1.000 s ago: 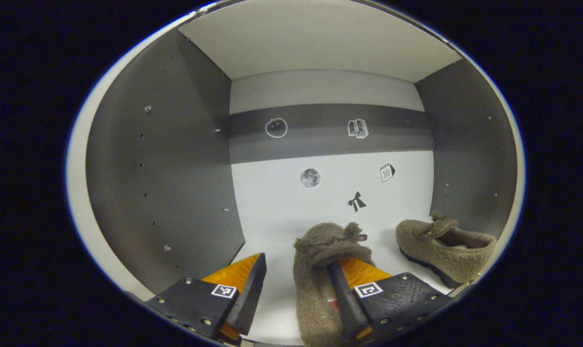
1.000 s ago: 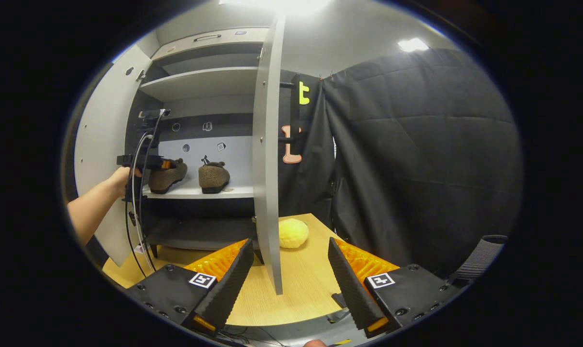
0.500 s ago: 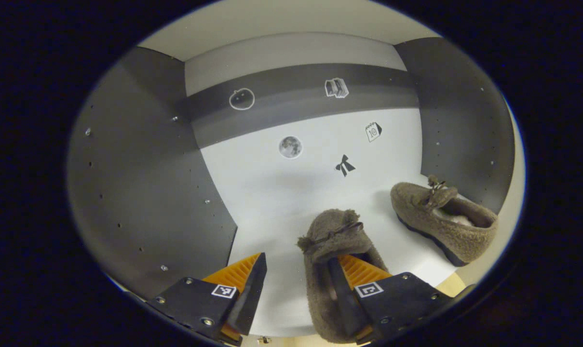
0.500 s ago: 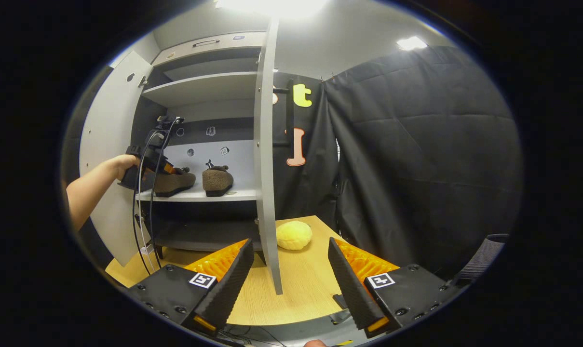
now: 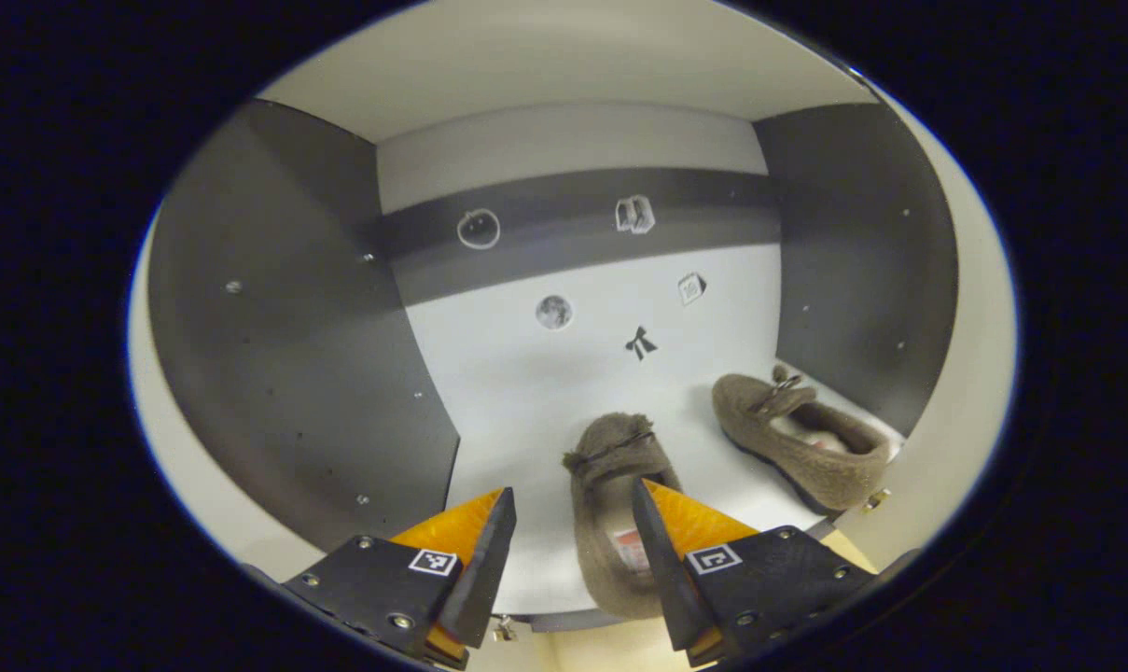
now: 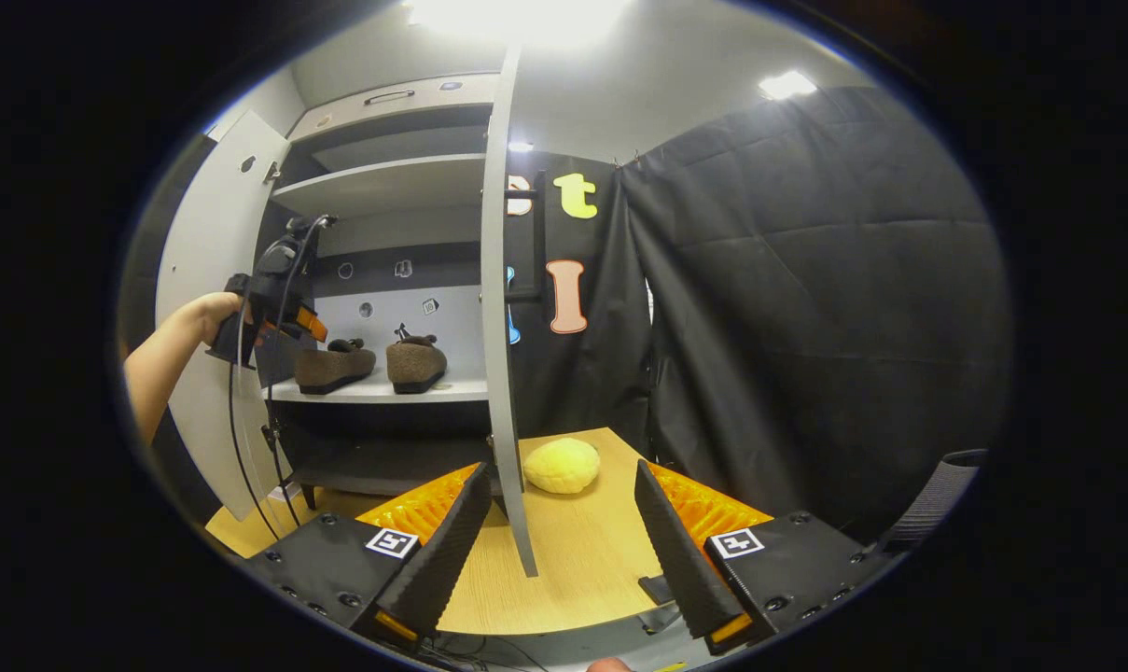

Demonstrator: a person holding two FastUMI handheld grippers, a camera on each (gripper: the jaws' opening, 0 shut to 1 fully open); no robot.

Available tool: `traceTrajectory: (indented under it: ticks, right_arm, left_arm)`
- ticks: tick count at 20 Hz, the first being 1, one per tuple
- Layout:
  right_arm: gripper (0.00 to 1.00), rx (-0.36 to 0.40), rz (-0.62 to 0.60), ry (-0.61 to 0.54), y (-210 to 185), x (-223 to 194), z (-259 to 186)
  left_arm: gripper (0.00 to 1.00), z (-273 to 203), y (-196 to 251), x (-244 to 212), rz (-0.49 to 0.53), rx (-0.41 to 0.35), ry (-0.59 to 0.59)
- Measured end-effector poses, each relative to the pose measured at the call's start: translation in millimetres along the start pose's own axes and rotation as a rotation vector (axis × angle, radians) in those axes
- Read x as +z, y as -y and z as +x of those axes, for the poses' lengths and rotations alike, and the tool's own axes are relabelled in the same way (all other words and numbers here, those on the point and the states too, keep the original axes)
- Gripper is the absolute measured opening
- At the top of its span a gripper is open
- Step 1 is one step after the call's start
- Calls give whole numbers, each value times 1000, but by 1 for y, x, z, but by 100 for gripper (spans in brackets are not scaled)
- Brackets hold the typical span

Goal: Grab one shoe with the right hand and put it into the shoe cabinet, grab the other shoe with the left hand and put it into the shoe cabinet; then close the right door with the right hand and the left door with the left hand.

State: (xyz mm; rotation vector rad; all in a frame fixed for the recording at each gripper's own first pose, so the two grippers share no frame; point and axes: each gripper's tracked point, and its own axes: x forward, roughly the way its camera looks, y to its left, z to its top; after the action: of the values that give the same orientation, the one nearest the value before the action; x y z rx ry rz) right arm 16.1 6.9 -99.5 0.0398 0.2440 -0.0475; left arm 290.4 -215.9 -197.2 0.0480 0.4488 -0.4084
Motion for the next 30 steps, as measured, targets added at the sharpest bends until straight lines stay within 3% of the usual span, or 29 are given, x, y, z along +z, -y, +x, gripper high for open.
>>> traceTrajectory:
  ticks: [2,3,4,5,6,13,14,15,18,22,26,30]
  right_arm:
    - [97,16,2,11,3,6,0]
    - [97,26,2,17,5,8,0]
    - [97,34,2,22,8,11,1]
    - [97,46,0,26,10,14,3]
    - [97,60,-3,28,14,16,8]
    - [98,71,-26,92,50,62,35]
    - [98,66,-21,101,53,71,41]
    - [98,61,-17,111,54,79,46]
    - [96,36,-33,160,56,108,63]
    - [96,-51,-40,224,66,146,82]
    - [96,-144,-10,231,73,169,102]
    - [92,-135,-34,202,49,170,107]
  left_arm:
    - [73,-33,11,10,-3,-4,65]
    - [80,-51,18,14,-7,-7,95]
    - [80,-70,26,17,-12,-15,121]
    - [66,-89,32,17,-23,-17,144]
    - [80,-107,37,16,-37,-19,168]
    - [80,-245,56,-21,-72,9,303]
    - [73,-262,57,-33,-94,5,307]
    - [73,-278,56,-43,-122,8,311]
    - [73,-322,30,-68,-174,66,334]
    - [73,-369,-22,-92,-160,185,357]
    - [73,-396,-77,-112,-219,271,365]
    - [73,-409,-132,-124,-220,350,369]
